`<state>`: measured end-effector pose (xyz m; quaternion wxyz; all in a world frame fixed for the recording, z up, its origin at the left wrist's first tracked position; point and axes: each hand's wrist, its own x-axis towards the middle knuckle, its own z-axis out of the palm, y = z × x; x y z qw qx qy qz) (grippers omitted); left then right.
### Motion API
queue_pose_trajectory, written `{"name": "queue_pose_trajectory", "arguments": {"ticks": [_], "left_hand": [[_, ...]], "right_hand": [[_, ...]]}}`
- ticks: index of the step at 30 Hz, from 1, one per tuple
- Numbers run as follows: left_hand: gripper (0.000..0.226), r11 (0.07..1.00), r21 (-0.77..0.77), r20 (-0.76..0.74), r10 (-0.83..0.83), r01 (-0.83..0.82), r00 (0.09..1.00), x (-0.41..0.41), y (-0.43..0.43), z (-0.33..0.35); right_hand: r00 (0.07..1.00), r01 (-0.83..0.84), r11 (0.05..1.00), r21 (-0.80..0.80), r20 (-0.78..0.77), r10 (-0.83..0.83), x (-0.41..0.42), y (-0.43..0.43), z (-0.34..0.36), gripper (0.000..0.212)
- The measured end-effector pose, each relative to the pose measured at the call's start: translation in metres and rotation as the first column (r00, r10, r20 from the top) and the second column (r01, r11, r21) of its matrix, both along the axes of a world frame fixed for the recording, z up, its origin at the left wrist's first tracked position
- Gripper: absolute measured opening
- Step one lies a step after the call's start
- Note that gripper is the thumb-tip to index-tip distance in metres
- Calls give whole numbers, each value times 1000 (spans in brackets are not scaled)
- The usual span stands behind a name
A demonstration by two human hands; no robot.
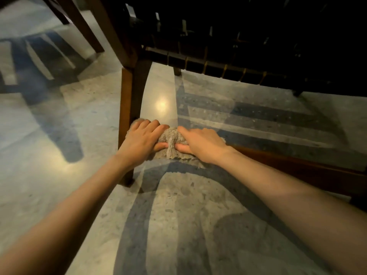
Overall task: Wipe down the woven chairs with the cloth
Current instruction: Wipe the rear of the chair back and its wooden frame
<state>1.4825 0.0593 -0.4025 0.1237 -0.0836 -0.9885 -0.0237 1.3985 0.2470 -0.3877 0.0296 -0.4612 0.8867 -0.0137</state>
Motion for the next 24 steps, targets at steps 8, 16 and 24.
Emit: {"name": "queue_pose_trajectory", "arguments": {"ticks": [8, 16, 24], "left_hand": [[55, 980, 193, -47, 54, -44, 997, 8, 9, -3], [45, 914, 401, -74, 100, -62, 992, 32, 24, 0], [35, 937, 325, -130, 174, -124, 976, 32, 22, 28]], "right_hand": [[996, 79, 997, 13, -52, -79, 15, -1, 2, 48], [991, 130, 991, -31, 23, -129, 35, 40, 1, 62], [979, 199, 950, -239, 82, -185, 34, 47, 33, 18]]}}
